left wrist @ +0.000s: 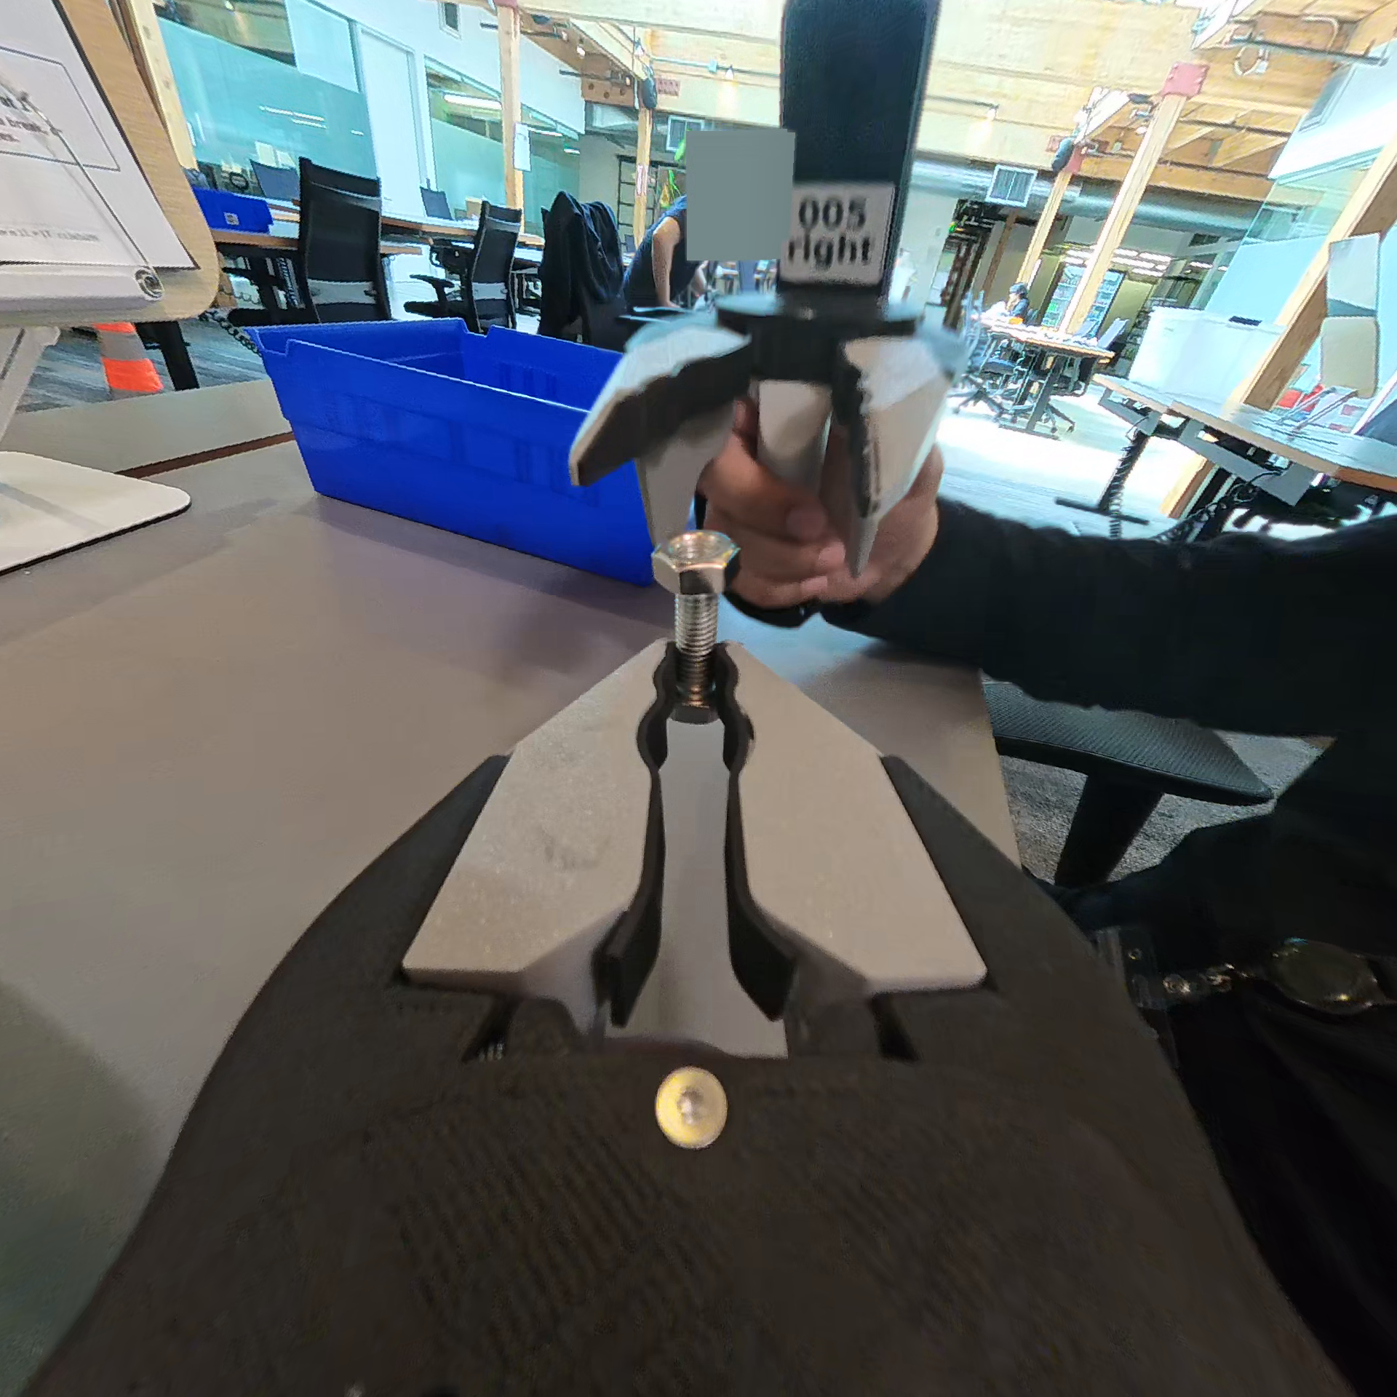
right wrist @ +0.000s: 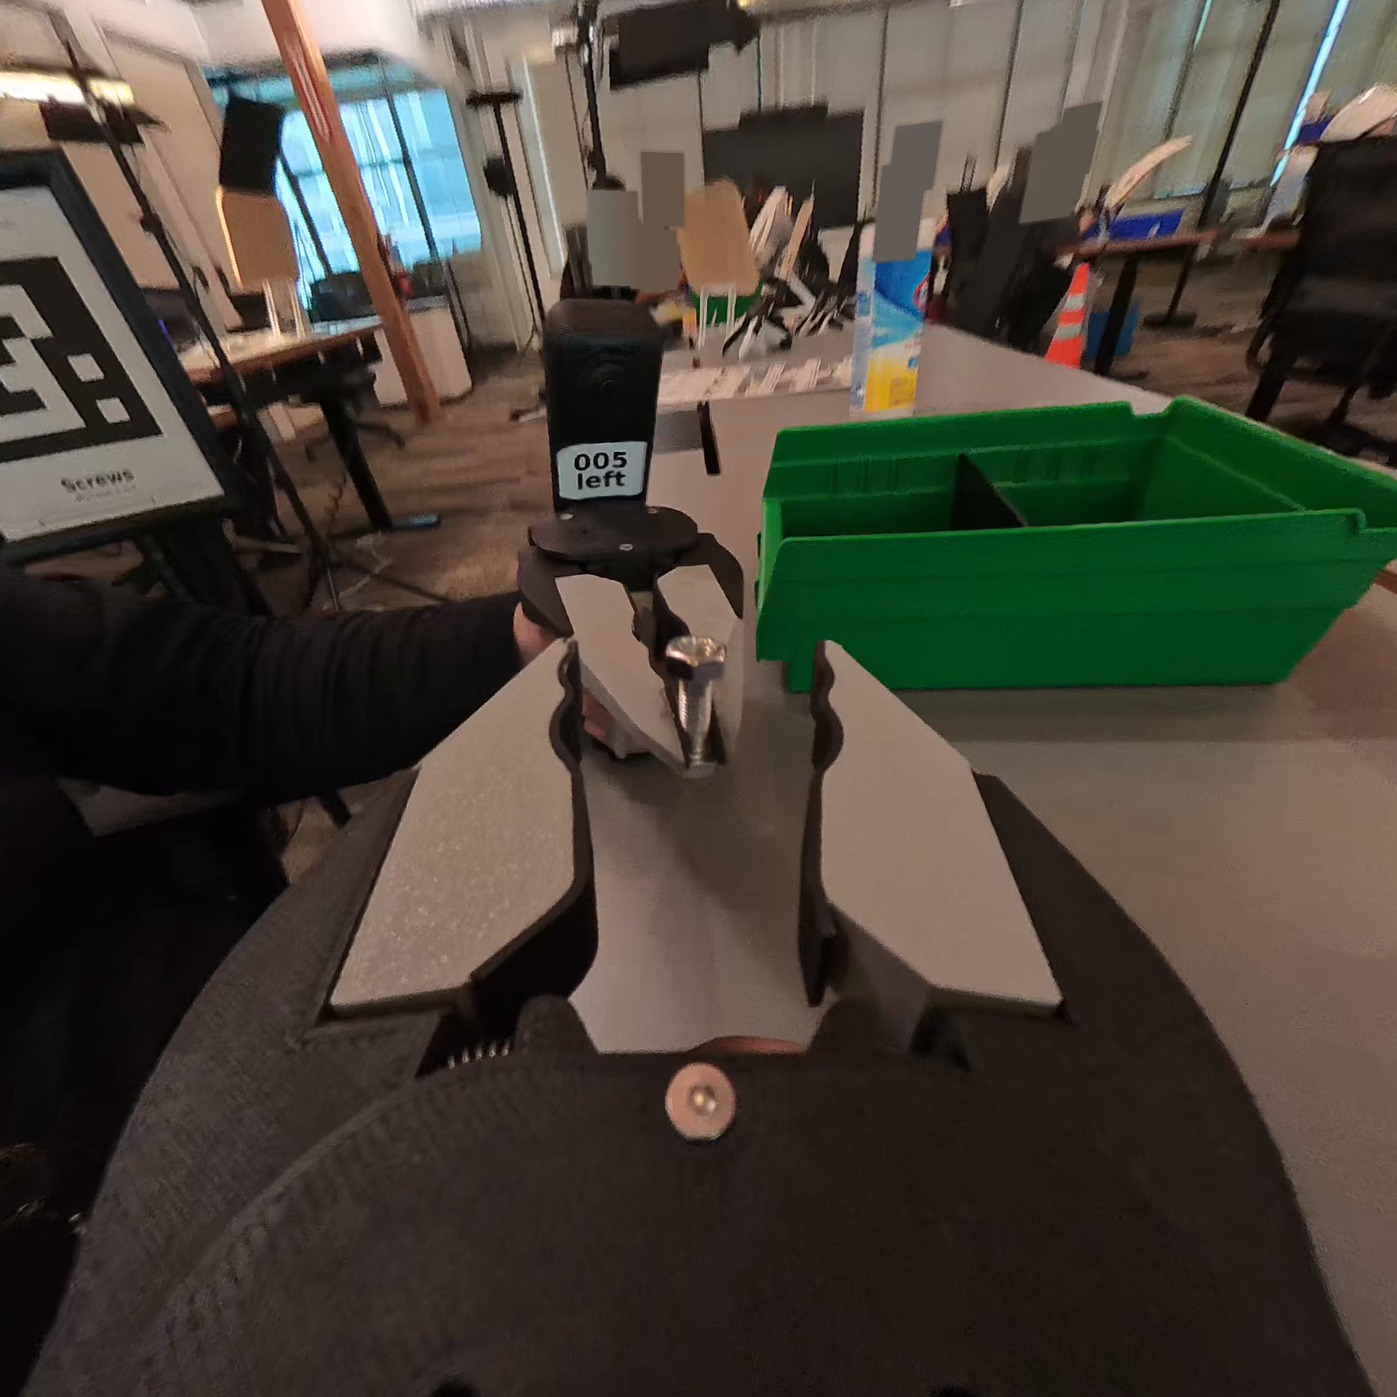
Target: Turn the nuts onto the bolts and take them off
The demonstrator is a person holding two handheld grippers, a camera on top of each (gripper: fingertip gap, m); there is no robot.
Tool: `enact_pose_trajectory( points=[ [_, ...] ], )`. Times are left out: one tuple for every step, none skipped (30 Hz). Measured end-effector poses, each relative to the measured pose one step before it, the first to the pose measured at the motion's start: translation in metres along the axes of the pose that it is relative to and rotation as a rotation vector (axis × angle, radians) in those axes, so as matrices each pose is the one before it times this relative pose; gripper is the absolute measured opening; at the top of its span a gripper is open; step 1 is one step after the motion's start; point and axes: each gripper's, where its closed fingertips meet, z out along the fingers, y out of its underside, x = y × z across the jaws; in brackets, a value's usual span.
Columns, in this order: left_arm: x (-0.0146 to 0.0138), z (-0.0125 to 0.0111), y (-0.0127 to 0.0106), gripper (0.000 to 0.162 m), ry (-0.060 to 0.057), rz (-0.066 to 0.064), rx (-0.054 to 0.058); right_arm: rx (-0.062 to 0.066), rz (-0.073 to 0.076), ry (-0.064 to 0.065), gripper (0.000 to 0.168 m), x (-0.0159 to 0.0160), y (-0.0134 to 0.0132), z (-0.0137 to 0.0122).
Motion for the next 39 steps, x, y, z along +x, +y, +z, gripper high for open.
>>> enact_pose_trajectory(
  points=[
    [-0.00085,0.00007,-0.00008,0.006,-0.0057,-0.0008,0.0012,0.0342,0.0097,0.0048,0.059,0.00166,0.00197,-0.00293],
    [-0.00105,0.00036,0.00012,0.006,-0.0081,0.001,-0.0009,0.0225,0.0209,-0.0108,0.061,-0.00089,-0.00089,-0.00117],
    [-0.00138,0.00072,0.00034,0.006,-0.0122,0.0053,-0.0036,-0.0015,0.0161,-0.0254,0.062,-0.00427,-0.0008,0.00008],
    [-0.00122,0.00112,0.00072,0.006,-0.0128,0.0107,-0.0062,0.0064,-0.0071,-0.0081,0.061,-0.00233,0.00006,0.00085],
    [-0.00057,0.00133,0.00113,0.006,-0.0103,0.0117,-0.0092,0.0026,-0.014,0.019,0.061,0.00135,0.00114,0.00159],
    [-0.00051,0.00135,0.00137,0.006,-0.0111,0.0121,-0.0104,-0.0088,-0.0118,0.0137,0.063,0.0002,0.00161,0.00236],
    [-0.00167,0.00127,0.00085,0.006,-0.0202,0.0157,-0.0083,-0.0071,-0.0123,-0.0021,0.063,-0.00292,0.00052,0.00274],
    [-0.00145,0.00102,0.00078,0.006,-0.0202,0.0173,-0.0062,0.0014,-0.0146,-0.0037,0.063,-0.00357,-0.00066,0.00273],
    [-0.00039,0.00074,0.0003,0.006,-0.0114,0.0136,-0.0036,-0.0006,-0.0167,0.0059,0.062,-0.00224,-0.00002,0.00239],
    [0.00012,0.00018,-0.00015,0.006,-0.0059,0.008,0.0015,-0.0089,-0.0213,0.0182,0.063,-0.00009,0.00142,0.0018],
    [0.00032,-0.00021,-0.00092,0.006,-0.0021,0.0031,0.0067,-0.0127,-0.0241,0.0241,0.062,0.00131,0.00223,0.00108],
    [0.00096,-0.00038,-0.00109,0.006,0.0039,-0.0011,0.0087,-0.0084,-0.0182,0.0209,0.061,0.00156,0.00164,0.00037],
    [0.00098,-0.0004,-0.00086,0.006,0.0044,-0.0004,0.0069,0.0003,-0.0034,0.0036,0.061,-0.00011,0.00066,0.00016],
    [0.00024,-0.00038,-0.00047,0.006,-0.002,0.0029,0.004,0.0041,0.0132,-0.0121,0.061,-0.00167,0.00002,0.00004],
    [0.00005,-0.00023,-0.00024,0.006,-0.0019,0.0028,0.0021,0.0052,0.0182,-0.0126,0.061,-0.00123,-0.00028,0.0002],
    [0.00073,-0.0001,-0.00014,0.006,0.0033,0.002,0.0012,0.0064,0.0121,-0.0056,0.061,-0.00013,-0.00054,0.00022],
    [0.00093,-0.00001,-0.00012,0.006,0.0044,0.0012,0.001,0.0031,0.004,-0.0017,0.061,0.00021,-0.00017,0.00015],
    [0.00056,0.00016,-0.00019,0.006,0.0014,0.0005,0.0007,-0.0027,0.0006,-0.0005,0.061,0.00021,0.00064,0.00054],
    [0.0006,0.00025,0.00004,0.006,0.0021,-0.0004,0.0003,-0.0045,0.0005,0.0001,0.061,0.00013,0.00108,0.00055],
    [0.00037,0.00028,-0.00004,0.006,-0.0003,0.0012,-0.0005,-0.0029,-0.0004,-0.0005,0.061,-0.00026,0.00077,0.00071],
    [-0.0001,0.00012,0.00001,0.006,-0.0027,0.0016,-0.0001,-0.0039,-0.0015,0.0013,0.061,-0.00003,0.0008,0.00081],
    [0.0004,0.00018,-0.00017,0.006,0.0026,-0.0005,0.0012,-0.0043,-0.0027,0.0037,0.061,0.00039,0.00076,0.00078],
    [0.00047,0.00008,-0.00001,0.006,0.0039,-0.0018,0.0,-0.0009,-0.0024,0.002,0.061,0.00003,0.0002,0.00074],
    [-0.00021,0.0002,0.00018,0.006,-0.0017,-0.0006,-0.0015,-0.0009,0.0013,-0.0029,0.061,-0.00051,0.00017,0.00084],
    [-0.00017,0.0002,0.00017,0.006,-0.0012,-0.0002,-0.0014,-0.0025,0.0039,-0.0051,0.061,-0.00069,0.00038,0.00077],
    [0.0001,0.00012,0.00013,0.006,0.0008,0.0,-0.0011,-0.0008,0.0017,-0.0012,0.061,-0.00024,0.00016,0.00075],
    [-0.00006,0.00018,0.00002,0.006,-0.0004,-0.0001,-0.0003,0.0003,-0.0015,0.0016,0.061,0.00006,0.00004,0.00056],
    [-0.00028,0.00015,0.00006,0.006,-0.0015,-0.0006,-0.0006,-0.0016,-0.0004,-0.0012,0.061,-0.00033,0.00029,0.00047],
    [-0.00009,-0.00004,0.00006,0.006,-0.0005,-0.001,-0.0005,-0.0035,0.002,-0.0026,0.06,-0.00041,0.00063,0.00048],
    [-0.00037,0.0001,-0.00003,0.006,-0.0018,-0.0012,0.0001,-0.0003,0.0,-0.0012,0.06,-0.00029,0.00014,0.00025],
    [-0.00067,-0.00008,-0.00007,0.006,-0.0035,-0.0017,0.0005,0.0001,-0.0011,-0.0015,0.06,-0.0004,0.0,0.00009],
    [-0.00045,-0.00007,-0.00009,0.006,-0.0018,-0.0027,0.0007,-0.0008,0.0004,-0.0016,0.06,-0.00043,0.00011,0.00008],
    [-0.00055,-0.00014,-0.00016,0.006,-0.0018,-0.0028,0.0012,0.0002,0.0011,-0.0003,0.06,-0.00003,-0.00004,0.00006],
    [-0.0006,-0.00018,-0.00024,0.006,-0.0032,-0.002,0.0019,0.0004,0.0002,0.0018,0.06,0.00015,-0.00004,-0.00002],
    [-0.0004,-0.00018,-0.00025,0.006,-0.0017,-0.0017,0.0019,-0.0008,-0.0006,0.0017,0.06,0.00034,0.00022,-0.00014],
    [-0.00057,-0.0001,-0.00023,0.006,-0.0022,-0.0019,0.0016,-0.0007,0.0013,0.001,0.06,0.00028,0.00019,-0.00004],
    [-0.00052,-0.00012,-0.00017,0.006,-0.0027,-0.002,0.0012,-0.0005,0.0026,0.0003,0.06,0.00022,0.00026,-0.00007],
    [-0.00042,-0.00015,-0.00001,0.006,-0.0012,-0.0022,0.0008,0.0002,0.0011,-0.0001,0.06,0.00009,-0.00013,-0.00013],
    [-0.00025,-0.00006,-0.00012,0.006,-0.0001,-0.0022,0.0008,0.0005,-0.0008,0.0018,0.06,0.00017,-0.00004,-0.00015]
  ],
)
